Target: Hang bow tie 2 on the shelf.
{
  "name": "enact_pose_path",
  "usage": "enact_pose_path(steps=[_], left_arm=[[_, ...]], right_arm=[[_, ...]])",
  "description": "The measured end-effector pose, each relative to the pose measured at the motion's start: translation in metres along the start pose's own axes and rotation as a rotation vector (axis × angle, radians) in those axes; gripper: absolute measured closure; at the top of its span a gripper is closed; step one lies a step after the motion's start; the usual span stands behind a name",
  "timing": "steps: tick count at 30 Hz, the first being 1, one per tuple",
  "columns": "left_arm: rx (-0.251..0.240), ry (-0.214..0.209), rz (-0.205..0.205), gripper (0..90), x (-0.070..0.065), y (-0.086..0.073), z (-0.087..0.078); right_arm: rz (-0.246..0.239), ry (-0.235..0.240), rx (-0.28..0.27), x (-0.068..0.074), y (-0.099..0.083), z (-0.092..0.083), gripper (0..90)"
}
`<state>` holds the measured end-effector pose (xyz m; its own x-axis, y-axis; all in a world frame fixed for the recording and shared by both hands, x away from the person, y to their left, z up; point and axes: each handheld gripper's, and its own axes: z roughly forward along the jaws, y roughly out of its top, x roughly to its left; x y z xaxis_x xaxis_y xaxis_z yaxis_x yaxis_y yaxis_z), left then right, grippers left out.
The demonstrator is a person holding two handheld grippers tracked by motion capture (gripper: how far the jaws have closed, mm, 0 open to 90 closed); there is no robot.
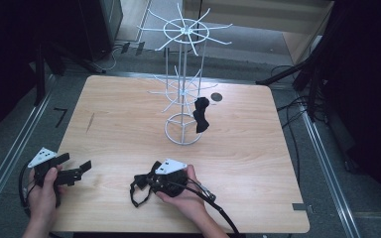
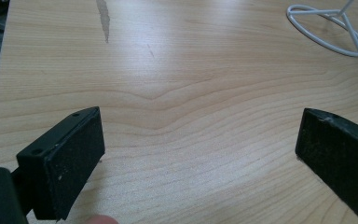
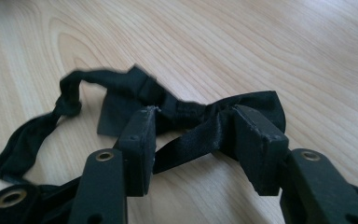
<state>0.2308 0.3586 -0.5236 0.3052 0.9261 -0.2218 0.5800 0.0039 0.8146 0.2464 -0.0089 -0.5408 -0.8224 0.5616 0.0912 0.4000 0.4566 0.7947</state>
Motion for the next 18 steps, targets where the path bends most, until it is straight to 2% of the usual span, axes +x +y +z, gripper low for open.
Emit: enact_pose_path(steps=[2, 3, 4, 8, 9, 12, 18], left_arm=[[0.000, 0.000, 0.001, 1.7, 0.0000, 0.0000, 0.0000], [0.000, 0.000, 0.001, 1.6, 0.0000, 0.0000, 0.0000], [0.001, 0.000, 0.000, 1.6, 0.0000, 0.0000, 0.0000], [0.003, 0.000, 0.001, 1.6, -0.0003, -0.0001, 0.0000], [0.003, 0.001, 0.000, 1.6, -0.0003, -0.0001, 0.0001], [0.003, 0.001, 0.001, 1.6, -0.0004, 0.0000, 0.0001], [0.003, -0.001, 0.000, 1.6, -0.0003, 0.0000, 0.0001]], right_arm=[[-0.002, -0.008, 0.002, -0.0003, -0.0002, -0.0002, 54.9], [-0.003, -0.022, 0.002, -0.0004, -0.0005, -0.0006, 60.5], [-0.003, -0.022, 0.002, -0.0004, -0.0005, -0.0006, 60.5], [0.001, -0.044, 0.005, -0.0015, -0.0018, -0.0029, 77.9], [0.008, -0.042, 0.005, -0.0033, -0.0027, -0.0043, 86.0], [0.018, -0.035, 0.011, -0.0037, -0.0034, -0.0057, 89.6], [0.005, -0.030, 0.010, -0.0030, -0.0047, -0.0090, 90.0]])
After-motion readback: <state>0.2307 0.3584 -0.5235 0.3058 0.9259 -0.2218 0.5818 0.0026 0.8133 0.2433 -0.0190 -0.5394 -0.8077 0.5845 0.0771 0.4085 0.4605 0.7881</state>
